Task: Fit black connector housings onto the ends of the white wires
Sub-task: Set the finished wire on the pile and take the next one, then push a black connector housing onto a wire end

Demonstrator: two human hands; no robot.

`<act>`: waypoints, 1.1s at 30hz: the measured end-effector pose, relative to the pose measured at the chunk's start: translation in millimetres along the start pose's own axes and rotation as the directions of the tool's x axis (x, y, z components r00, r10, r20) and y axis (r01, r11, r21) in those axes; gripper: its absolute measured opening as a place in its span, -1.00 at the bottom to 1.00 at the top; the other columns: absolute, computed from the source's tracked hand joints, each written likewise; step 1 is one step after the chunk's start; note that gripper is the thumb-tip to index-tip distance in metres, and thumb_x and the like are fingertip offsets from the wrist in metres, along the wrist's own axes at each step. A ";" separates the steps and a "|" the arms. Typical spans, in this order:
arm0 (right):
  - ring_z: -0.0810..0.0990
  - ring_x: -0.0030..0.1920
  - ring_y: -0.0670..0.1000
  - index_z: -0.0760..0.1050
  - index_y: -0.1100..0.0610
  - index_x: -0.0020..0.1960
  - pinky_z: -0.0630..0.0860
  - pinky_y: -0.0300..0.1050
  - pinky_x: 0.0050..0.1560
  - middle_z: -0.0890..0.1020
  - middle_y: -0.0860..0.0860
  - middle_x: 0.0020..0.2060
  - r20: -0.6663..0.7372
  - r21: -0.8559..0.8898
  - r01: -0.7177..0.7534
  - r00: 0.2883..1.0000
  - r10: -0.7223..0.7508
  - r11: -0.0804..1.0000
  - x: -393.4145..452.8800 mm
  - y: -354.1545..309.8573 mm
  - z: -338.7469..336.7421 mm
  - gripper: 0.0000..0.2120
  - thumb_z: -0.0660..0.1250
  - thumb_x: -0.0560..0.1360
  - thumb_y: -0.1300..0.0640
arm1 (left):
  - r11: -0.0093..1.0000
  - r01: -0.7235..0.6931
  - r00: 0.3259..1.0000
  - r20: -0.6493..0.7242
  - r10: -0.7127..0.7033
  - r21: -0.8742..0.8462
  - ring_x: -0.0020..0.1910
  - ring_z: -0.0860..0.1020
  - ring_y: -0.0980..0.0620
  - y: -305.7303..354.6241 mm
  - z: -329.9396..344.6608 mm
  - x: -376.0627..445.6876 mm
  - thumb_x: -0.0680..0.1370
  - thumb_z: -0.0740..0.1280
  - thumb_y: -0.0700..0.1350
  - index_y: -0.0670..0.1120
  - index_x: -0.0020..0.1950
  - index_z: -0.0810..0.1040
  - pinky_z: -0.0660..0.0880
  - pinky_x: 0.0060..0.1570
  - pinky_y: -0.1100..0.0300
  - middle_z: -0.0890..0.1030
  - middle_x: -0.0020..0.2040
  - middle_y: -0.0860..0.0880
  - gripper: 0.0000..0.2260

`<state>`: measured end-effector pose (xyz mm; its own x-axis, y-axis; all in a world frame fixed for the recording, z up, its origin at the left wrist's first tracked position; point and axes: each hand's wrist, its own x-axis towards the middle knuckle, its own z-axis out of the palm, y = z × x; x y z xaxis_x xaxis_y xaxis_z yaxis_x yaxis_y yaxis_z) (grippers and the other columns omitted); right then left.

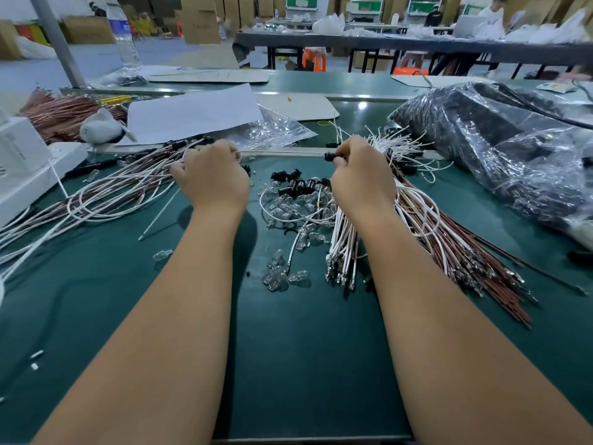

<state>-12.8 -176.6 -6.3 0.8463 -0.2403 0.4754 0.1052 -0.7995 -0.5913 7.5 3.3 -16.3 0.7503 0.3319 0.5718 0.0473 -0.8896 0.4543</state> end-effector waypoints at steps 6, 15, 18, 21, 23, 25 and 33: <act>0.52 -0.16 0.02 0.49 0.13 0.09 0.33 -0.13 -0.26 0.57 -0.01 -0.16 0.080 0.101 0.125 0.988 -0.133 0.987 -3.9 -9.1 5.3 -0.88 0.24 0.58 0.21 | 0.853 -0.459 0.879 0.012 0.476 -0.248 0.16 0.49 -0.10 27.8 4.1 -10.3 0.56 0.20 -0.25 -0.09 0.31 0.51 0.34 0.15 0.08 0.62 0.15 -0.08 -0.67; 0.52 -0.19 0.02 0.50 0.13 0.07 0.30 -0.15 -0.30 0.60 0.01 -0.15 0.091 0.097 0.130 0.986 -0.138 0.987 -2.9 -3.2 7.3 -0.90 0.23 0.59 0.21 | 0.915 -0.266 0.927 0.182 0.329 -0.303 -0.09 0.55 -0.14 18.2 8.3 -5.9 0.53 0.12 -0.36 -0.14 0.21 0.58 0.48 -0.11 0.08 0.64 -0.07 -0.13 -0.63; 0.52 -0.18 0.02 0.50 0.12 0.06 0.33 -0.14 -0.26 0.59 -0.02 -0.18 0.086 0.164 0.144 0.983 -0.159 0.976 -3.8 -3.7 8.6 -0.91 0.24 0.58 0.20 | 0.841 -0.199 0.921 0.198 0.336 -0.503 -0.33 0.47 0.04 26.6 6.1 -12.1 0.57 0.21 -0.28 -0.17 0.14 0.61 0.42 -0.28 0.18 0.58 -0.24 -0.02 -0.77; 0.48 -0.29 -0.07 0.51 0.07 0.04 0.31 -0.17 -0.31 0.50 -0.13 -0.31 0.076 0.240 0.156 0.981 -0.179 0.958 -4.3 -3.1 9.5 -0.92 0.28 0.56 0.19 | 0.778 -0.134 0.932 0.188 0.309 -0.614 -0.26 0.51 0.00 34.2 3.7 -15.4 0.55 0.32 -0.21 -0.19 0.00 0.63 0.46 -0.20 0.14 0.58 -0.24 -0.02 -0.89; 0.50 -0.29 -0.11 0.51 0.03 0.06 0.38 -0.16 -0.30 0.51 -0.15 -0.31 0.068 0.267 0.153 0.982 -0.177 0.952 -5.2 -2.4 9.7 -0.88 0.31 0.55 0.18 | 0.769 -0.086 0.934 0.217 0.284 -0.634 -0.23 0.52 -0.01 33.7 3.7 -15.2 0.55 0.33 -0.20 -0.18 -0.02 0.63 0.47 -0.17 0.13 0.59 -0.24 -0.03 -0.90; 0.53 -0.25 -0.13 0.49 0.01 0.11 0.46 -0.16 -0.25 0.55 -0.14 -0.25 0.065 0.294 0.137 0.984 -0.163 0.946 -5.9 -1.2 9.6 -0.81 0.32 0.53 0.19 | 0.766 -0.037 0.938 0.242 0.248 -0.642 -0.26 0.49 0.02 30.8 4.3 -13.5 0.56 0.32 -0.21 -0.17 -0.02 0.63 0.44 -0.18 0.16 0.58 -0.26 -0.03 -0.90; 0.58 -0.21 -0.04 0.55 0.08 -0.07 0.57 -0.01 -0.11 0.59 -0.11 -0.26 -0.046 0.344 0.113 0.994 -0.103 0.932 -4.4 -1.1 7.1 -0.96 0.34 0.52 0.20 | 0.716 0.081 0.940 0.291 0.176 -0.694 -0.29 0.46 0.06 25.6 2.3 -10.0 0.56 0.31 -0.21 -0.14 -0.07 0.62 0.43 -0.16 0.19 0.59 -0.22 -0.10 -0.91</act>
<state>-12.9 -170.7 -12.3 0.8060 -0.1815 0.5635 0.3735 -0.5827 -0.7218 2.7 -23.6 -12.0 0.9057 0.0643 0.4190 -0.3631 -0.3921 0.8452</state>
